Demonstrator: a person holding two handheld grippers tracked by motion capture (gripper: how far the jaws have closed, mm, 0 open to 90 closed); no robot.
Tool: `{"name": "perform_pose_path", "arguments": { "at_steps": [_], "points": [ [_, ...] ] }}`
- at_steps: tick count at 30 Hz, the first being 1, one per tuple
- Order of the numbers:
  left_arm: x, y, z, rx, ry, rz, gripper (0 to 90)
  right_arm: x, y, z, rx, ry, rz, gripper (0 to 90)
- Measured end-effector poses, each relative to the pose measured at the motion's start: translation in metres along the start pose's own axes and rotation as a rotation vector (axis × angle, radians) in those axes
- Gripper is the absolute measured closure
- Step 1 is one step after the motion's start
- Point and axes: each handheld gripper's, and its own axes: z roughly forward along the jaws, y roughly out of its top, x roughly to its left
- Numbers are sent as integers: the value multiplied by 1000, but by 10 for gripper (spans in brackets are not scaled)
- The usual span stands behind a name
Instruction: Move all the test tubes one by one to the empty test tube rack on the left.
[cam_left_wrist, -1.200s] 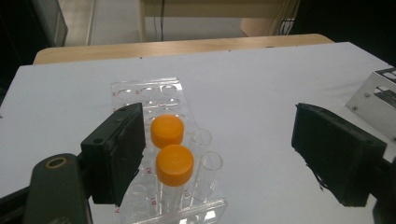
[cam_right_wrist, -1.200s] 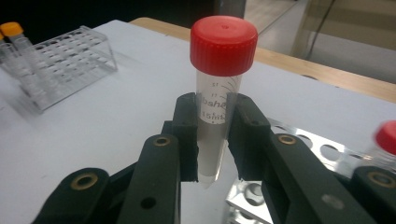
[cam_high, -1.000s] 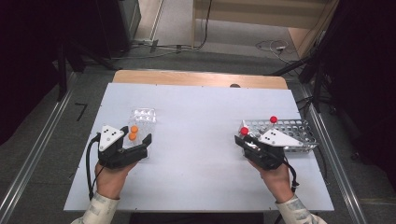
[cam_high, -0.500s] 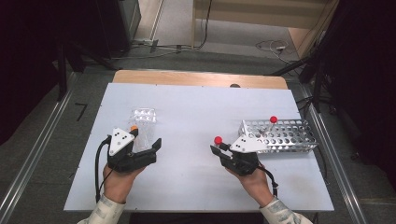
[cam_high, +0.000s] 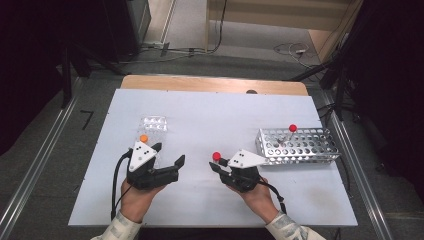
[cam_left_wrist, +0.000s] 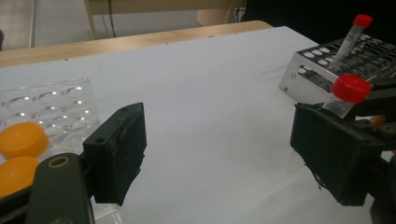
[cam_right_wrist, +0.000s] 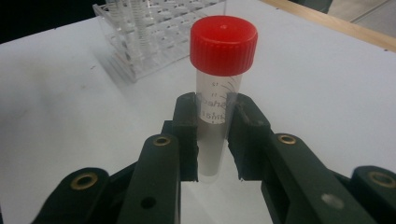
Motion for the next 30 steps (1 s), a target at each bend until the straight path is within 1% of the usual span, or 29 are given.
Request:
{"name": "perform_pose_path", "arguments": {
  "at_steps": [6, 8, 9, 13, 19, 21, 25, 30],
  "points": [
    [-14, 1, 1, -4, -57, 27, 236, 11, 3, 10, 8, 28, -18, 709],
    [-17, 0, 1, -5, -90, 36, 284, 14, 5, 12, 7, 38, -24, 709],
    [-19, -1, 1, -2, -101, 41, 317, 16, 5, 14, 8, 42, -29, 709],
    [-23, -2, 3, 5, -146, 48, 395, 21, 6, 19, 14, 57, -32, 710],
    [-28, -5, 6, 17, -179, 65, 504, 30, 8, 24, 16, 86, -46, 709],
    [-29, -5, 6, 19, -186, 66, 520, 33, 9, 24, 16, 94, -49, 709],
    [-30, -5, 7, 23, -192, 75, 549, 35, 11, 25, 10, 105, -55, 709],
    [-31, -7, 8, 26, -194, 84, 619, 39, 12, 26, 8, 118, -62, 710]
  ]
}}
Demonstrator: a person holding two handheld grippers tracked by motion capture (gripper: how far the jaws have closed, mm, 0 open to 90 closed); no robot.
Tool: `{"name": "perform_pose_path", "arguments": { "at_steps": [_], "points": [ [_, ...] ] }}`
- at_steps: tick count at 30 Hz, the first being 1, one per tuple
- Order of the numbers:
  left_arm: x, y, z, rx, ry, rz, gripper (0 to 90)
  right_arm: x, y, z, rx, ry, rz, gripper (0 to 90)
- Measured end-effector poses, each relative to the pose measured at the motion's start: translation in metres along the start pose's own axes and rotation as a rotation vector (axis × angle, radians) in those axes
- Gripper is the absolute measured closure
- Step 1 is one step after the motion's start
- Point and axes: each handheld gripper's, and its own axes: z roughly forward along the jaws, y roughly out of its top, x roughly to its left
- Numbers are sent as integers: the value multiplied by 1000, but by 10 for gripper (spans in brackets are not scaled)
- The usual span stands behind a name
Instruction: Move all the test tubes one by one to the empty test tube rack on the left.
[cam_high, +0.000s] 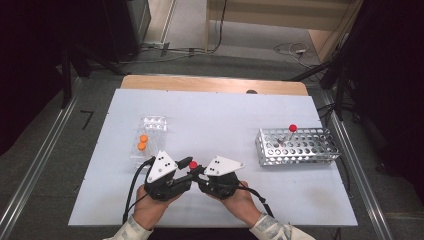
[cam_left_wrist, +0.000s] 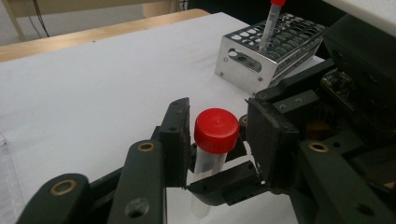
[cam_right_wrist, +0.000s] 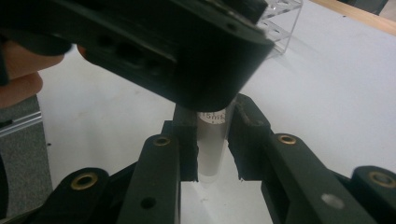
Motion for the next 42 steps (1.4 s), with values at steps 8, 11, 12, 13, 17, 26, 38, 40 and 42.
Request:
{"name": "perform_pose_path", "arguments": {
  "at_steps": [8, 11, 12, 13, 17, 26, 38, 40, 42],
  "points": [
    [0, 0, 0, 0, 4, 2, 665, 0, 0, -1, -2, 0, 1, 710],
    [0, 0, 0, 0, 6, 3, 685, 1, 0, -1, 0, 2, 1, 710],
    [0, 0, 0, 0, 6, 4, 685, 1, 0, 0, 0, 2, 1, 710],
    [0, 0, 0, -1, 6, 4, 687, 1, 0, 0, -1, 4, 2, 710],
    [0, 0, 0, 0, 9, 6, 691, 1, 0, 0, -2, 4, 2, 709],
    [3, 1, -4, -6, 27, 2, 697, 0, 1, -2, -5, 23, 10, 450],
    [24, 13, -31, -49, 91, -40, 697, -14, -8, -22, 5, -15, 40, 269],
    [29, 15, -38, -55, 102, -47, 697, -16, -11, -26, 7, -25, 46, 269],
    [33, 17, -46, -63, 117, -57, 697, -20, -14, -32, 5, -38, 52, 269]
  ]
}}
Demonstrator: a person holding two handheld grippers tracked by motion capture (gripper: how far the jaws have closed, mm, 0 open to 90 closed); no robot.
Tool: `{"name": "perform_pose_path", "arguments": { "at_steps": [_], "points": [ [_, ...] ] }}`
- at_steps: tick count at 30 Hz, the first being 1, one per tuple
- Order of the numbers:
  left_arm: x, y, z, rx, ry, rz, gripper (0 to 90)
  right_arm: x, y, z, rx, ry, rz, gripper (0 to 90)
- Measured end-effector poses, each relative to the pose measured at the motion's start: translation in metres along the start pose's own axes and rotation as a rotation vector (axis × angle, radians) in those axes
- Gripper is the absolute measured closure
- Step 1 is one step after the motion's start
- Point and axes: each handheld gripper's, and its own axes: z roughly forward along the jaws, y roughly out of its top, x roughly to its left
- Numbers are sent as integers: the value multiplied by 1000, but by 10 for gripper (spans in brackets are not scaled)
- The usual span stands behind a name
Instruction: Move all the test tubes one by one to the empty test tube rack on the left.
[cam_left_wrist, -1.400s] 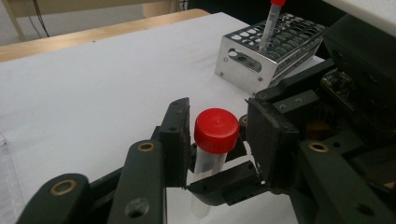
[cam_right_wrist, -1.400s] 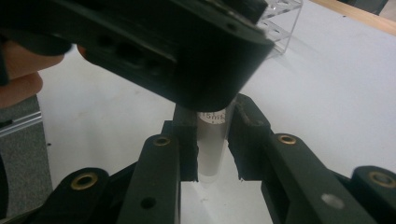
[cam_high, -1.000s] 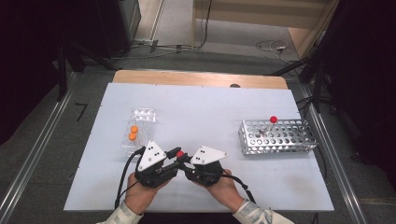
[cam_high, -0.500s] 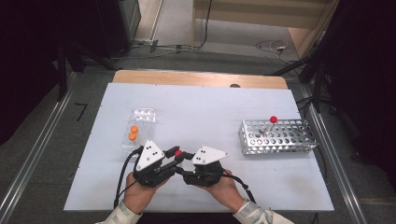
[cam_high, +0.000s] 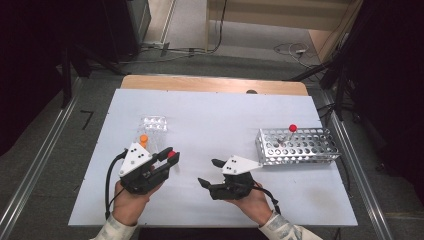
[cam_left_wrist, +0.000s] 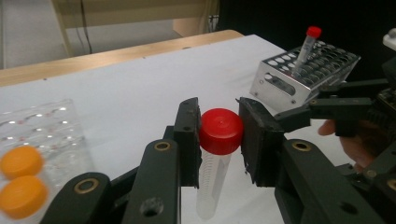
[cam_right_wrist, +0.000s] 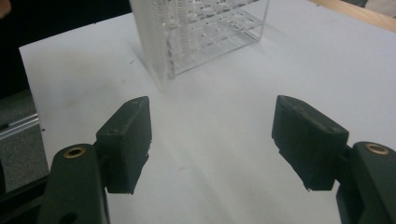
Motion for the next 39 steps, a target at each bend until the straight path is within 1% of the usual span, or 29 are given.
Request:
{"name": "perform_pose_path", "arguments": {
  "at_steps": [2, 4, 9, 12, 17, 22, 24, 26, 30, 33, 34, 39],
  "points": [
    [6, 4, -8, -8, 24, -8, 697, -3, -3, -6, -3, -16, 0, 269],
    [13, 6, -15, -8, 37, -20, 697, -7, -6, -12, -6, -28, 5, 269],
    [27, 9, -26, 3, 71, -39, 697, -17, -12, -25, -13, -60, 23, 269],
    [35, 10, -30, -1, 93, -51, 696, -22, -15, -31, -21, -76, 32, 269],
    [45, 13, -41, -13, 125, -65, 697, -28, -18, -39, -24, -96, 45, 269],
    [56, 16, -50, -27, 179, -65, 697, -31, -21, -43, -28, -109, 50, 270],
    [62, 17, -51, -33, 201, -72, 697, -32, -21, -44, -30, -113, 53, 270],
    [65, 19, -52, -35, 224, -67, 697, -33, -21, -45, -31, -115, 57, 270],
    [72, 21, -49, -44, 259, -70, 697, -34, -20, -46, -34, -121, 61, 270],
    [75, 20, -46, -40, 264, -68, 697, -35, -21, -46, -34, -126, 66, 271],
    [75, 20, -44, -42, 276, -62, 697, -35, -21, -46, -33, -126, 65, 271],
    [80, 20, -37, -47, 288, -71, 697, -35, -21, -46, -32, -127, 66, 271]
  ]
}}
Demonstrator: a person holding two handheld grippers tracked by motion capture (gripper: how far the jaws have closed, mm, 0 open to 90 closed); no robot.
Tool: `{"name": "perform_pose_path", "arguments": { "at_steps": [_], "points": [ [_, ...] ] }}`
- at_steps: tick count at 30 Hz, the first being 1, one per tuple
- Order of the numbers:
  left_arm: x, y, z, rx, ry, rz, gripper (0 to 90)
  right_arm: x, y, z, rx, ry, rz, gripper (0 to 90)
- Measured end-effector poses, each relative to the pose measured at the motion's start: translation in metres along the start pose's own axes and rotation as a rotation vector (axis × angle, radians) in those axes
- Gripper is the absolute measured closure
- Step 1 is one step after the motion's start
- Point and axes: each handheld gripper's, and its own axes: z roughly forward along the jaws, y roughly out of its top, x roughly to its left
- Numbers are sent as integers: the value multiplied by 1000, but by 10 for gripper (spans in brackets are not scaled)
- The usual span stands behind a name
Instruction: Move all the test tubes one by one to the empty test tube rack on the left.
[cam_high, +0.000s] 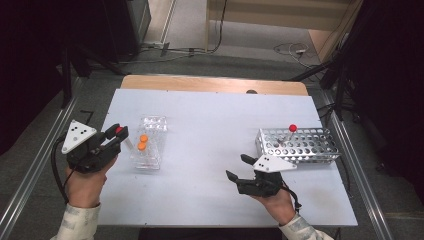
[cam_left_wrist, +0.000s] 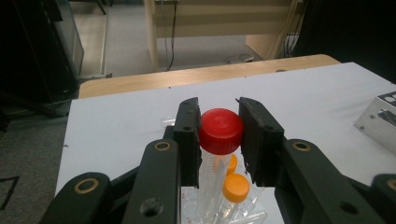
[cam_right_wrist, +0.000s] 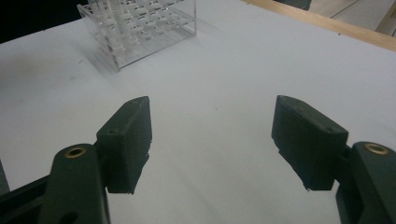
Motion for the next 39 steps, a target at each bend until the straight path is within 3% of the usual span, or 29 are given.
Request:
{"name": "perform_pose_path", "arguments": {
  "at_steps": [18, 31, 39],
  "points": [
    [1, -5, 30, 7, 27, 7, 696, -1, -1, 1, 2, -5, 2, 273],
    [-2, -24, 45, 65, 40, 21, 692, 0, -2, 2, 9, -10, -7, 273],
    [-2, -29, 48, 80, 29, 9, 672, 1, -2, 2, 14, -13, -13, 273]
  ]
}}
